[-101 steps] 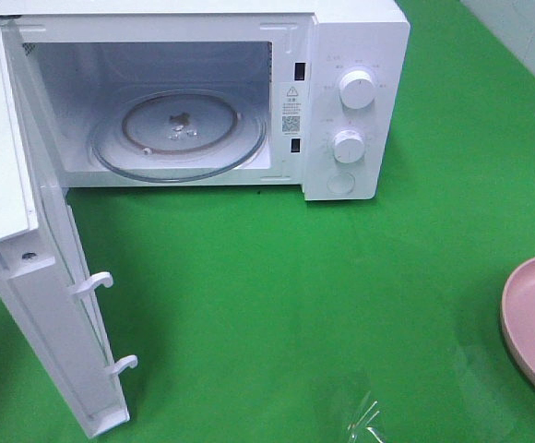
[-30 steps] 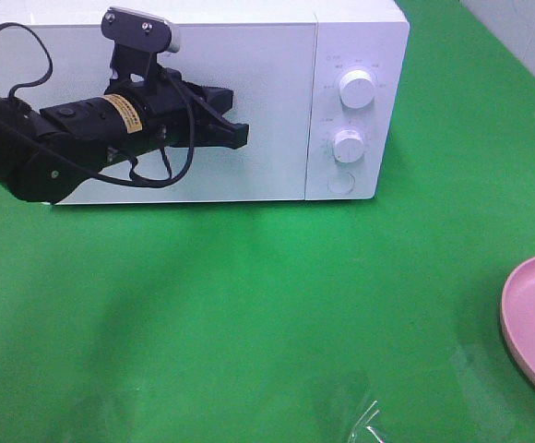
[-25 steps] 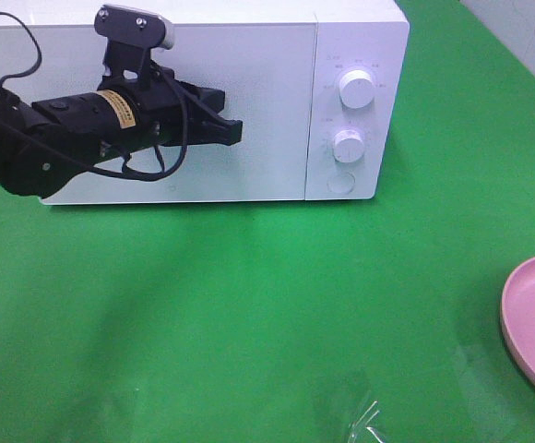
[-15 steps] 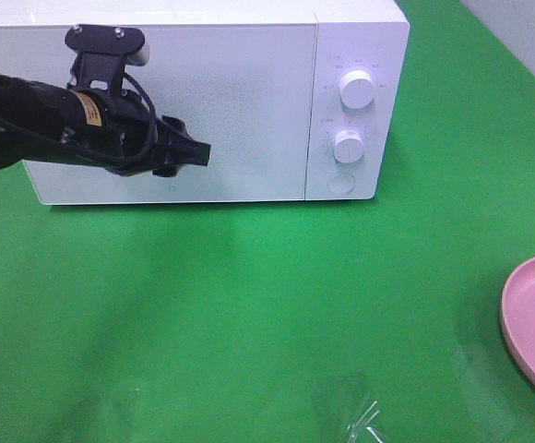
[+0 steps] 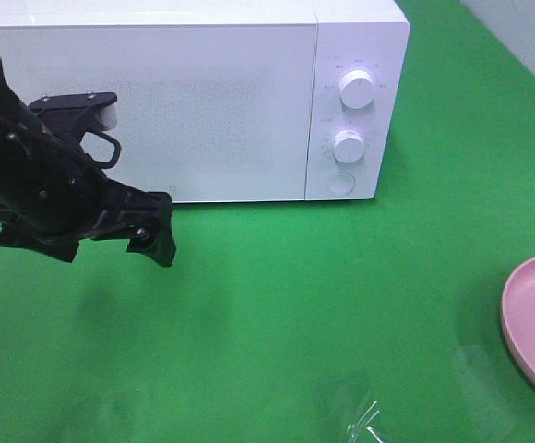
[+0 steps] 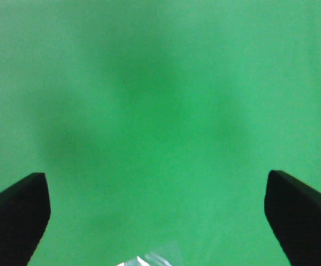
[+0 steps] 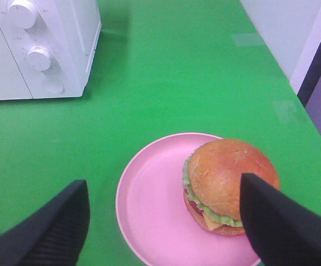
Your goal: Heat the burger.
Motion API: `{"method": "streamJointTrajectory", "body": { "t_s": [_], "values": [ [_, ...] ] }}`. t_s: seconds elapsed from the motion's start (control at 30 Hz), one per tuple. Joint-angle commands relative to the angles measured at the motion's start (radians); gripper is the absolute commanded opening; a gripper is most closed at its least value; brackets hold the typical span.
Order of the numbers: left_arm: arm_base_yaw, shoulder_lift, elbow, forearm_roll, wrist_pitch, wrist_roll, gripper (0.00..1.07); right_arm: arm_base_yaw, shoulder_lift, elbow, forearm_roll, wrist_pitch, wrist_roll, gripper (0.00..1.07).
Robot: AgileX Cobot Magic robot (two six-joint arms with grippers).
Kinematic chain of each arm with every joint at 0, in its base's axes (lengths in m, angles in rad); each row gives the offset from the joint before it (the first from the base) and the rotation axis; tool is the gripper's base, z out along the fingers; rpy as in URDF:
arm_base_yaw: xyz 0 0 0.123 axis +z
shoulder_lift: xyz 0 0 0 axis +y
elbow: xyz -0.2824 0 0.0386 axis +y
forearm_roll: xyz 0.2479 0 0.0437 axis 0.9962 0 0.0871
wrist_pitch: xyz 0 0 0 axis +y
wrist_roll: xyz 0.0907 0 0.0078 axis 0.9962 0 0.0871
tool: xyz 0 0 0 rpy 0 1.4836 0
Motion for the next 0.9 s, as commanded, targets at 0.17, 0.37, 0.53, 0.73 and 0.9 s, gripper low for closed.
{"method": "streamJointTrajectory", "body": {
  "t_s": [0.17, 0.37, 0.53, 0.73, 0.9],
  "values": [
    [-0.003, -0.082, 0.004, -0.034, 0.234, -0.004, 0.98, -0.003, -0.027, 0.001, 0.001, -0.013, -0.013, 0.75],
    [0.045, -0.140, 0.004, -0.029, 0.332, -0.002, 0.98, -0.003, -0.027, 0.001, 0.001, -0.013, -0.013, 0.75],
    [0.185, -0.236, 0.004, -0.022, 0.420, 0.029, 0.98, -0.003, -0.027, 0.001, 0.001, -0.013, -0.013, 0.75],
    [0.326, -0.315, 0.004, -0.019, 0.490, 0.087, 0.98, -0.003, -0.027, 0.001, 0.001, -0.013, -0.013, 0.75],
    [0.521, -0.393, 0.004, -0.019, 0.575, 0.172, 0.98, -0.003, -0.027, 0.001, 0.001, -0.013, -0.013, 0.75]
  ]
}}
